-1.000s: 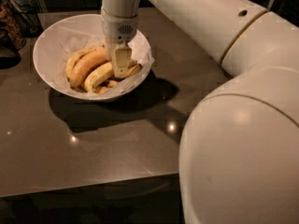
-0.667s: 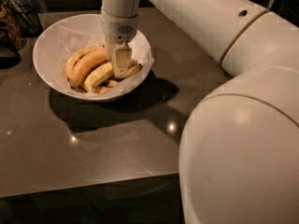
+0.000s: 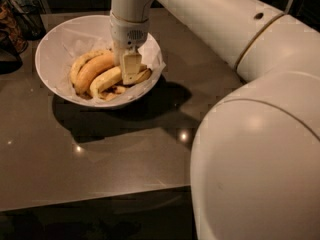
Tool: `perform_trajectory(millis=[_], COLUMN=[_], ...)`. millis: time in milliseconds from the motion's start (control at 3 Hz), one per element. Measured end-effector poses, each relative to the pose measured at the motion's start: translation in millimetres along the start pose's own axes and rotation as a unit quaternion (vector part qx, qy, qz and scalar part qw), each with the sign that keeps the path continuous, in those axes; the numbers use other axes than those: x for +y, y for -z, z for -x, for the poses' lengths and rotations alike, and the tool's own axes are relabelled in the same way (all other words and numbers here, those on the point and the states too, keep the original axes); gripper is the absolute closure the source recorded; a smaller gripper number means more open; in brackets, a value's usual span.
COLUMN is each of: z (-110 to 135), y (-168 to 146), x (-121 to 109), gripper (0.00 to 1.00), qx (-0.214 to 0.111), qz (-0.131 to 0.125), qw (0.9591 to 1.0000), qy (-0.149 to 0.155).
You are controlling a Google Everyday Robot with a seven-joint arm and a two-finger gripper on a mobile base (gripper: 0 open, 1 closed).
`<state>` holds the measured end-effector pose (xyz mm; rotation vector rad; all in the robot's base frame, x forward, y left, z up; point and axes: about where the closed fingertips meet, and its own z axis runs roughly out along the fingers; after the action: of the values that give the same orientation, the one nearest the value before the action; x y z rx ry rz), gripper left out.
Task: Pick banana from white bowl
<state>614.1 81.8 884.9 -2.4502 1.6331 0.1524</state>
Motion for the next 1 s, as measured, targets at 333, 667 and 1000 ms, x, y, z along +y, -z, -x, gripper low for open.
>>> perform_trajectory(millis=[333,667,1000], z=[0.6,-1.8,-1.8], y=[-1.7,-2.2,-2.2], x=[0.1,1.4,1.4], gripper=[0.54,0.72,0.95], qx=[-0.004,-0.006,-0.006], qz=[0.002,-0.001,-0.001], qw=[1.0,1.0,1.0], qy=[-0.001,-0.008,-0.008])
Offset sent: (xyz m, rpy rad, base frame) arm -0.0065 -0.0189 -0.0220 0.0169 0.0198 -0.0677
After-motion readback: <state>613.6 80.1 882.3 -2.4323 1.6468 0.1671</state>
